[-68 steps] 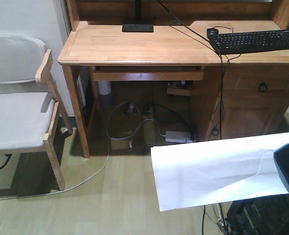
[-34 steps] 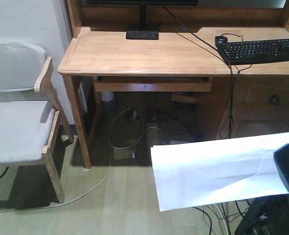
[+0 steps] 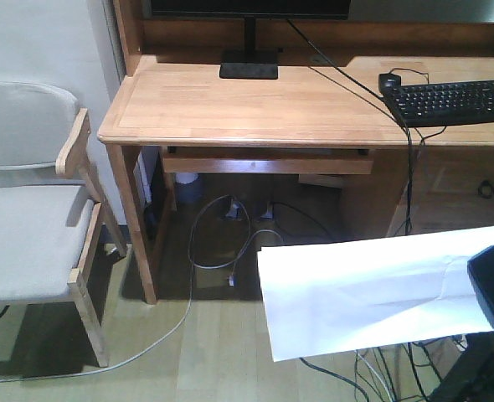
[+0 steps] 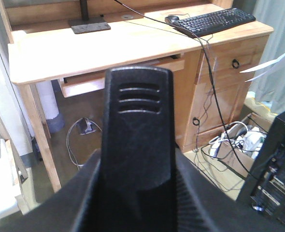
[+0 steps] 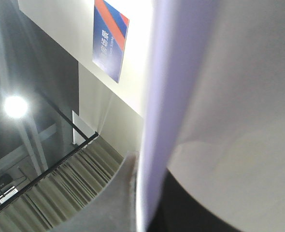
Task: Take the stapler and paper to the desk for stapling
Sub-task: 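Hold the paper in the right gripper while driving to the desk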
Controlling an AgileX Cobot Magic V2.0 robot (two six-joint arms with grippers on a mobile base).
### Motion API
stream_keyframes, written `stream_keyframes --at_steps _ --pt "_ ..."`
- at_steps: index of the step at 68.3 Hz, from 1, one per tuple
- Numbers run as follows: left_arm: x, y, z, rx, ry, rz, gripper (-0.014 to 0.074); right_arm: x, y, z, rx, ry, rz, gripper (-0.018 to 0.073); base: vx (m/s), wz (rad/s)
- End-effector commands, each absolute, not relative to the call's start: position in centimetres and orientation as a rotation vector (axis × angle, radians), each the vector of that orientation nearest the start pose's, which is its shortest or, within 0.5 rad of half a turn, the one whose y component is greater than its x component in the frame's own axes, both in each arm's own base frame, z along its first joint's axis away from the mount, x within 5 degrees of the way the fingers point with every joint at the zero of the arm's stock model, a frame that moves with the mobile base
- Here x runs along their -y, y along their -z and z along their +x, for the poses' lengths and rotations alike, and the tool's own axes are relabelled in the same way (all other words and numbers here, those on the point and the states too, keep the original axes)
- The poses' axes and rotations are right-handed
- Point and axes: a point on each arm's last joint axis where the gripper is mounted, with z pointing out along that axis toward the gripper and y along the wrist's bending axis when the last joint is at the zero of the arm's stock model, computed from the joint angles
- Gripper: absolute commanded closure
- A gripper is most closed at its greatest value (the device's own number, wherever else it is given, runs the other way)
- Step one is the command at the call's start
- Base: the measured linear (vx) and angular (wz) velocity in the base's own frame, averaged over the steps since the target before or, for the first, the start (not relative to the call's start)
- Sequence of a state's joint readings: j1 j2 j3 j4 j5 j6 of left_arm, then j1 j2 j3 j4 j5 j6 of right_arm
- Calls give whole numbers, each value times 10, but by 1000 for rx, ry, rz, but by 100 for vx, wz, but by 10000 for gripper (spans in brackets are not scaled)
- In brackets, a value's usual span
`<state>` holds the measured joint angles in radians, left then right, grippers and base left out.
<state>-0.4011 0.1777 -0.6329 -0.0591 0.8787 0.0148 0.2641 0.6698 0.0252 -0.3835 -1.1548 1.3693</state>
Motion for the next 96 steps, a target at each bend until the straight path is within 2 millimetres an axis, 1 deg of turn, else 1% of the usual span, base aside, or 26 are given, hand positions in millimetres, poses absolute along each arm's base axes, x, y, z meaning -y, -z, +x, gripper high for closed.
stream_keyframes --at_steps 1,96 --pt "12 -347 17 -1759 356 366 603 -53 -249 75 -1082 -1542 165 561 12 1" --pt "12 -347 17 -1759 356 366 603 -53 -249 75 -1082 -1542 165 561 11 0"
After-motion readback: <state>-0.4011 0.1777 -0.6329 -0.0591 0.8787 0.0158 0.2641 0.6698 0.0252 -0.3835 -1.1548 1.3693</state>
